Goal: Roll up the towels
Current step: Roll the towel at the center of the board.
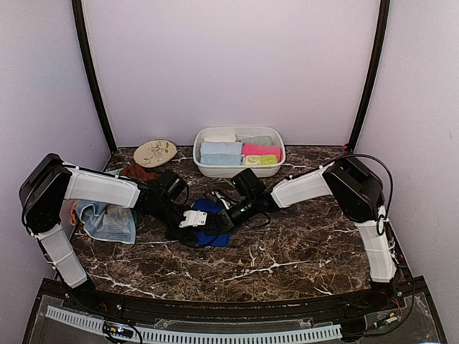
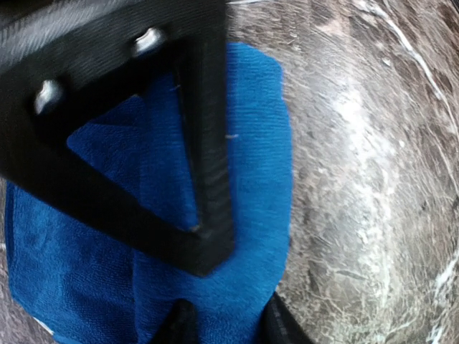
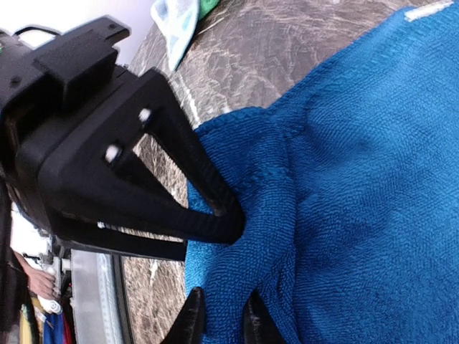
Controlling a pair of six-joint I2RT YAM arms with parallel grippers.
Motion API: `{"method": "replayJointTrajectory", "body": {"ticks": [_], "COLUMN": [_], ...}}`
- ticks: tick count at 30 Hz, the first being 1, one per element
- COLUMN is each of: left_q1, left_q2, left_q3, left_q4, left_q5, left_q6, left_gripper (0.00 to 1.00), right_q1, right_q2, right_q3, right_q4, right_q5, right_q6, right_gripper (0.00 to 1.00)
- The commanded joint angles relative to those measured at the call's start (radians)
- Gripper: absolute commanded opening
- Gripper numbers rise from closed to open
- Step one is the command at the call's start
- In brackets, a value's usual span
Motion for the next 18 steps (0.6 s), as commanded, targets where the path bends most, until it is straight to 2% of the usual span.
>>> {"method": "replayJointTrajectory", "body": {"ticks": [1, 2, 8, 12, 18], "left_q1": [0.004, 0.006, 0.028, 0.056, 0.06], "left_q2": [0.06, 0.062, 0.083, 0.119, 0.166], "left_q3": [-0.004, -0.002, 0.032, 0.093, 0.168], "left_q4": [-0.072, -0.084, -0.151, -0.25, -0.389], "left_q5": [-0.049, -0.037, 0.047, 0.14, 0.253], "left_q6": [-0.01, -0.016, -0.051, -0.07, -0.092], "left_gripper": [0.24, 0.22, 0.18, 0.09, 0.07], "right_q1": [-0.048, -0.056, -0.105, -0.126, -0.054], "right_q2": [-0.04, -0.074, -0.274, -0.413, -0.616], "right_q3": [-0.069, -0.093, -0.236, -0.373, -0.629], "right_q4": [0.005, 0.03, 0.122, 0.179, 0.321], "right_q5": [0.072, 0.09, 0.253, 0.409, 0.629], "right_q6": [0.026, 0.012, -0.08, -0.186, -0.448], "right_gripper": [0.32, 0.37, 0.5, 0.5, 0.5]}}
